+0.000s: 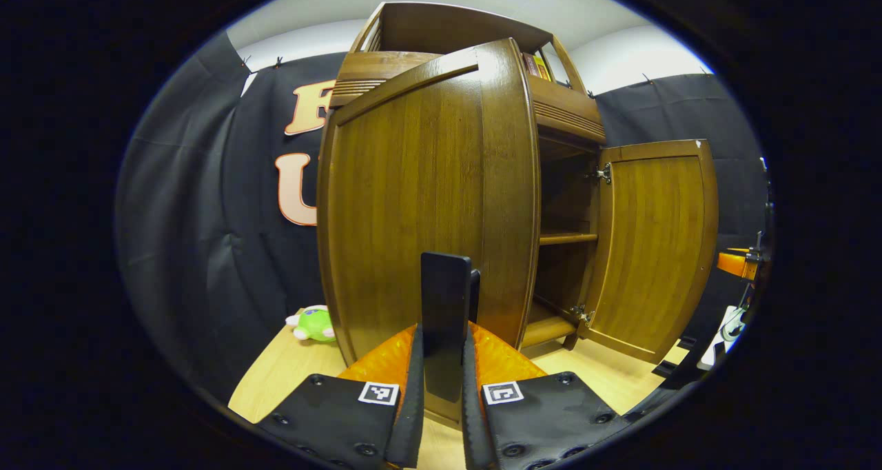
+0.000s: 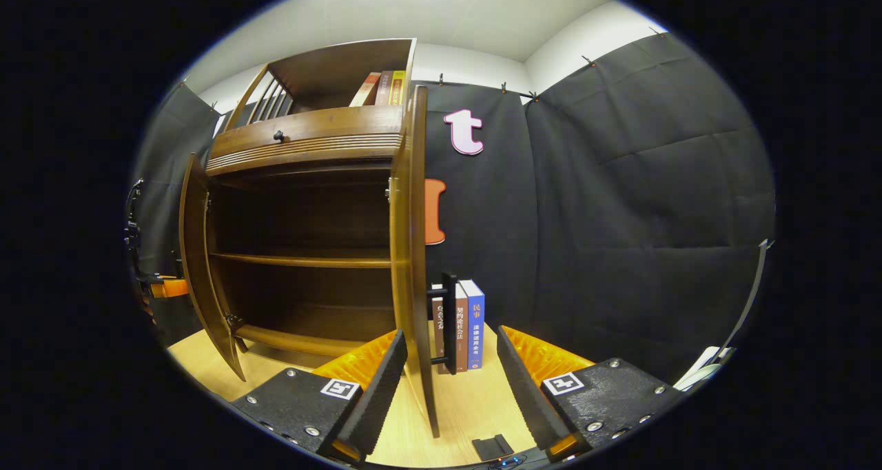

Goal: Open the right door of the double-door shoe cabinet with the right hand, and open the left door with the left hand.

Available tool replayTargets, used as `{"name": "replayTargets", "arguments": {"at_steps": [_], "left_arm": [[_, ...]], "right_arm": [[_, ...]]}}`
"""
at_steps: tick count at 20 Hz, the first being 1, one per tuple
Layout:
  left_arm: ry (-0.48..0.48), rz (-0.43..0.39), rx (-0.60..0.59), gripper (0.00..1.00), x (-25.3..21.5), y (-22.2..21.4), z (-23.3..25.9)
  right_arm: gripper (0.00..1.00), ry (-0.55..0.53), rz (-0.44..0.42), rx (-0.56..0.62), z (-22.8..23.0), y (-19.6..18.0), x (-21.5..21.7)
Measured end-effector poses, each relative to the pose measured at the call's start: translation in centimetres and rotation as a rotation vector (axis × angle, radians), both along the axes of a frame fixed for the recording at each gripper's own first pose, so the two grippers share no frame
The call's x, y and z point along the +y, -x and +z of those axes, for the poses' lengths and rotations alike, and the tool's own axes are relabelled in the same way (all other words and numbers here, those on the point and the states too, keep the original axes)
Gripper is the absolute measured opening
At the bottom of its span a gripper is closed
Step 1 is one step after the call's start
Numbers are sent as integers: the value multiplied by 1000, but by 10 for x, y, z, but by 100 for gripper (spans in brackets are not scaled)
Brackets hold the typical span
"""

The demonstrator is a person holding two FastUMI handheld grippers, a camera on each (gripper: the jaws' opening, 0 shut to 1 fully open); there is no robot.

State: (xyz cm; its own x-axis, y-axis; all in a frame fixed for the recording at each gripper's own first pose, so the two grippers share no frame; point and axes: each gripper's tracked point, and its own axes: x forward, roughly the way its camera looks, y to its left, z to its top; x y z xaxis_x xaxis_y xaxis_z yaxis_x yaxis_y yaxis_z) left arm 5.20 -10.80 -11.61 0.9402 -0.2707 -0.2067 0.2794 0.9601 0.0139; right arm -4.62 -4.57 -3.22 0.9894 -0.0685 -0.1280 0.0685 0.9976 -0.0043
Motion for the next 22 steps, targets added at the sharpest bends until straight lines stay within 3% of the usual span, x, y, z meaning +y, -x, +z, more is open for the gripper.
{"name": "replayTargets", "arguments": {"at_steps": [4,6,11,12,22], "left_arm": [[-15,56,-1,30,27,13,6],[-15,76,-2,22,44,16,5],[-45,165,-15,20,86,20,8],[-59,175,-30,12,93,24,15],[-45,195,-28,11,147,28,17]], "right_arm": [[82,-3,23,-1,0,-1,14],[82,-10,37,-1,0,0,22],[82,-5,76,-6,4,-1,41],[82,-8,82,-7,6,-1,45],[82,-25,116,0,1,-10,72]]}}
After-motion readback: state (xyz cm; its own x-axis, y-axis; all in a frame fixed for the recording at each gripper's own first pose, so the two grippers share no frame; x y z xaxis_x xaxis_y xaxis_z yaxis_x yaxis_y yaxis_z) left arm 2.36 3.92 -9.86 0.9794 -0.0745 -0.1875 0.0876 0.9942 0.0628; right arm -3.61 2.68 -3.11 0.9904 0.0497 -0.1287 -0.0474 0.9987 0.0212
